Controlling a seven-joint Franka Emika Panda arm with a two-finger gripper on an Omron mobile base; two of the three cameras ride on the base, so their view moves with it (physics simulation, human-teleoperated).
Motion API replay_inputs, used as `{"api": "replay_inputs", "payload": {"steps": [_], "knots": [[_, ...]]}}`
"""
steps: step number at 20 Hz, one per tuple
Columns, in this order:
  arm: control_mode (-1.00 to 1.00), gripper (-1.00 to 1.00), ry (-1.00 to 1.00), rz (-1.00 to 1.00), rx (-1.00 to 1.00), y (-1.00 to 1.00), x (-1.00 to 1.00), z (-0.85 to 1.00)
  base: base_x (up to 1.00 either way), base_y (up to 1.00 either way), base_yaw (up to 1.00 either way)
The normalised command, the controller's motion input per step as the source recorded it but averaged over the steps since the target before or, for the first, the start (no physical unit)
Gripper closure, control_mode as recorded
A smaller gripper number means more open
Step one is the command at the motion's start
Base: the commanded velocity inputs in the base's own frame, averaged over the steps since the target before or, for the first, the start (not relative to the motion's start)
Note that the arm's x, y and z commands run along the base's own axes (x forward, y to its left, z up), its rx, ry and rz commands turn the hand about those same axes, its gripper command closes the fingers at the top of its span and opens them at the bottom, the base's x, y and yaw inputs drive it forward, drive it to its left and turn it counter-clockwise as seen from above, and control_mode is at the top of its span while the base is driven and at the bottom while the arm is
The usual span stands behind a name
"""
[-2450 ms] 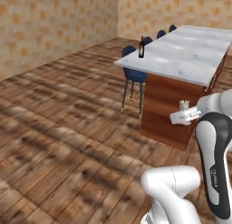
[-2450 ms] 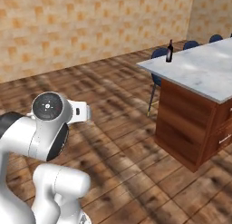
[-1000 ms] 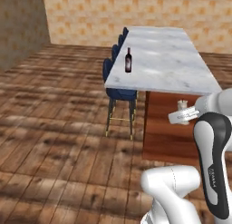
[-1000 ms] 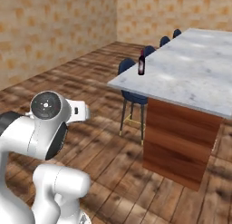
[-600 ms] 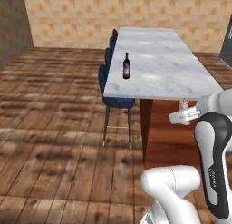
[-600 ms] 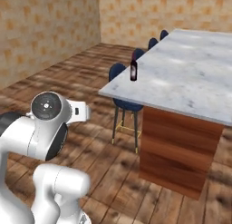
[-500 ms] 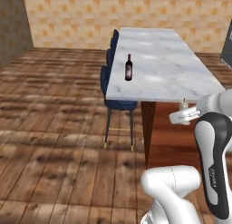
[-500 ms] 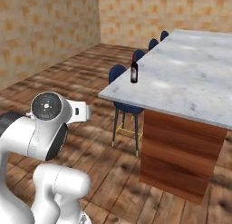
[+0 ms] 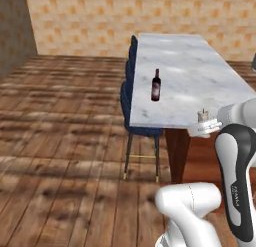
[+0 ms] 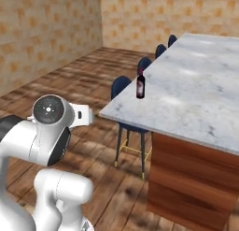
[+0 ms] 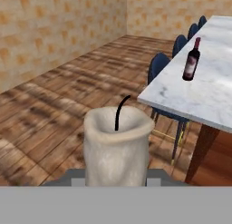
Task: Get the candle and the wine from the cabinet and move them to the dining counter.
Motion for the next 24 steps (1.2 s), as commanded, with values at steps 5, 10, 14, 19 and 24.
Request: {"api": "replay_inputs", "payload": {"steps": [5,10,14,19,24], "knots": [[1.00,1.00,0.00,0.00,0.00,0.00,0.00,0.00,0.79,0.16,-0.11],[1.00,1.00,0.00,0.00,0.00,0.00,0.00,0.00,0.73,0.20,-0.22],[1.00,1.00,0.00,0.00,0.00,0.00,0.00,0.00,0.62,0.32,-0.10],[1.00,1.00,0.00,0.00,0.00,0.00,0.00,0.00,0.62,0.31,-0.05],[1.00,1.00,0.00,0.00,0.00,0.00,0.00,0.00,0.56,0.14,-0.12]]}}
